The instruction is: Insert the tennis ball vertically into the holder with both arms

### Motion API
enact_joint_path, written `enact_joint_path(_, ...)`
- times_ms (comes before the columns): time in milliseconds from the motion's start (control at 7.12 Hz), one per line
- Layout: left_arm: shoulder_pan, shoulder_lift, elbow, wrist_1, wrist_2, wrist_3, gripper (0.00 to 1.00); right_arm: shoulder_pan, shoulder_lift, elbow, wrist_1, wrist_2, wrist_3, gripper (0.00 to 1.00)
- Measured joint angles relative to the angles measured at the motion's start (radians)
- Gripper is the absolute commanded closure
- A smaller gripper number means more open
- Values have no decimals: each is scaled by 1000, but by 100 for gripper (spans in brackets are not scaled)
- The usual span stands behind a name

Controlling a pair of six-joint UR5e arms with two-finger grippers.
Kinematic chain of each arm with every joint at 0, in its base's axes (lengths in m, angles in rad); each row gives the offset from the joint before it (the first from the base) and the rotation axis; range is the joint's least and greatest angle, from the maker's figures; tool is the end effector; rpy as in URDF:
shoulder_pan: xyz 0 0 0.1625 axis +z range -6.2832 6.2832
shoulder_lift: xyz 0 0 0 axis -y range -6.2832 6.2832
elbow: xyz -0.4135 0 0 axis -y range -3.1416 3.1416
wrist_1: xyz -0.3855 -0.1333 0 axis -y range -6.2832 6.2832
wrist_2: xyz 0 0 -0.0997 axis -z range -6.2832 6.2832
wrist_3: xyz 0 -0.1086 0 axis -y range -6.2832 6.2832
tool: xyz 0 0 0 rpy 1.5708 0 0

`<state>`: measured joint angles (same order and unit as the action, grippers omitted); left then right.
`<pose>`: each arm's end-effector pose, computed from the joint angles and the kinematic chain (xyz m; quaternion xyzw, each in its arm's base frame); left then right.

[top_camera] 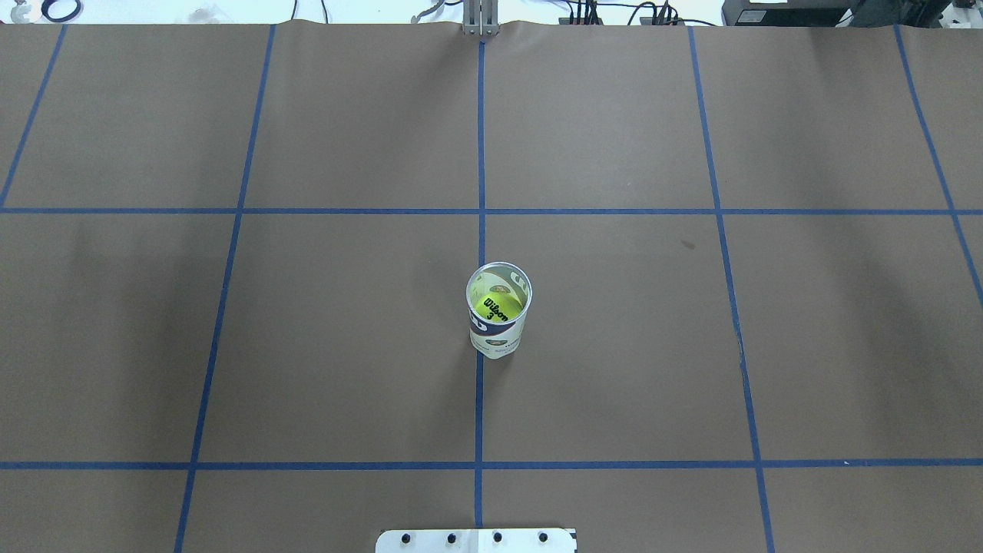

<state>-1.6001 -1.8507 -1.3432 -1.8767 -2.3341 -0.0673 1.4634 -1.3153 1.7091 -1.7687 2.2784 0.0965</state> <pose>-0.0764 -0.6181 0.5783 0.1583 0.3696 0.0222 0.9153 0.0008 -0.5778 0.4762 0.0562 -0.3524 -0.0390 0.9334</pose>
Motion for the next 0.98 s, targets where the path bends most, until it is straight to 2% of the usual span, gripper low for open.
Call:
enact_joint_path(140, 0, 4, -68, 156, 0, 9, 0, 0, -8, -1, 0, 4, 1, 1)
enact_joint_path(281, 0, 21, -100, 238, 8, 12, 0, 0, -16, -3, 0, 5, 1, 0)
enact_joint_path(421, 0, 46, -110, 261, 19, 14, 0, 0, -21, -7, 0, 5, 1, 0)
enact_joint_path(842, -1, 109, -117, 180, 42, 13, 0, 0, -29, -15, 0, 6, 0, 0)
enact_joint_path(982, -4, 148, -154, 170, 48, 11, 0, 0, -34, -19, 0, 6, -1, 0)
